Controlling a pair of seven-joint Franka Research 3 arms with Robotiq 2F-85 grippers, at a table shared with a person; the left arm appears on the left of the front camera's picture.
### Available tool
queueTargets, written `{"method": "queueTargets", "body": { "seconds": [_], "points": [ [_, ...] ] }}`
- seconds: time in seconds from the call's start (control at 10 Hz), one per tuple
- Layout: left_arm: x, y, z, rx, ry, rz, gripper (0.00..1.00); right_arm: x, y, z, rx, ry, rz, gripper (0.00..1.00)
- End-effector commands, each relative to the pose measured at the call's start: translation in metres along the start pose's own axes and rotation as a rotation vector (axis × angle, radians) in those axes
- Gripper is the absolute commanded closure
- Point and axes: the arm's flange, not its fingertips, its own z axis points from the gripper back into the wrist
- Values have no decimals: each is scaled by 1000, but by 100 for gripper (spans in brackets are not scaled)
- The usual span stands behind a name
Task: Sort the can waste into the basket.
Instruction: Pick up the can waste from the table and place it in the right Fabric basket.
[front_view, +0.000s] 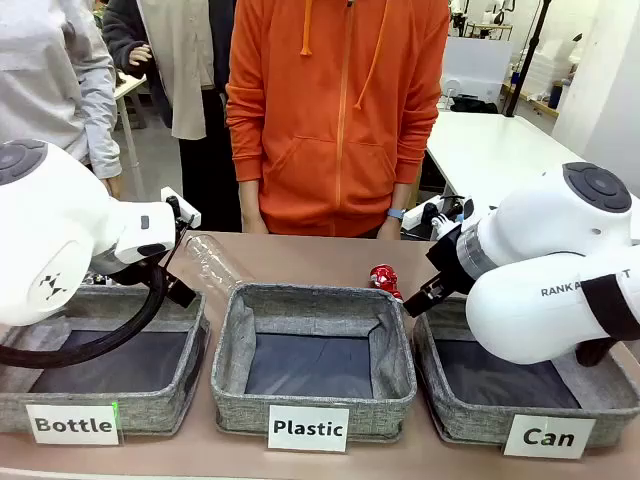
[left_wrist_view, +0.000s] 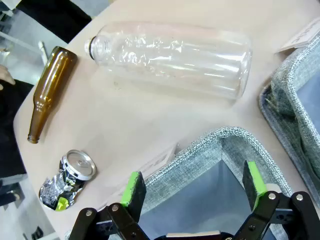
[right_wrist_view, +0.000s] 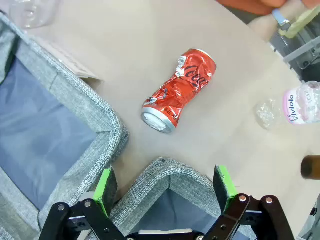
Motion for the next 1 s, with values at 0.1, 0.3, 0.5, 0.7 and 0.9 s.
{"method": "queueTargets", "body": {
  "seconds": [0.1,0.3,0.5,0.7,0.9],
  "points": [
    [0,0,0,0,0,0,3,0,0,0,0,0,0,0],
    [0,0,0,0,0,0,3,0,0,0,0,0,0,0],
    [0,0,0,0,0,0,3,0,0,0,0,0,0,0],
    [0,0,0,0,0,0,3,0,0,0,0,0,0,0],
    [0,0,0,0,0,0,3,0,0,0,0,0,0,0]
  ]
}}
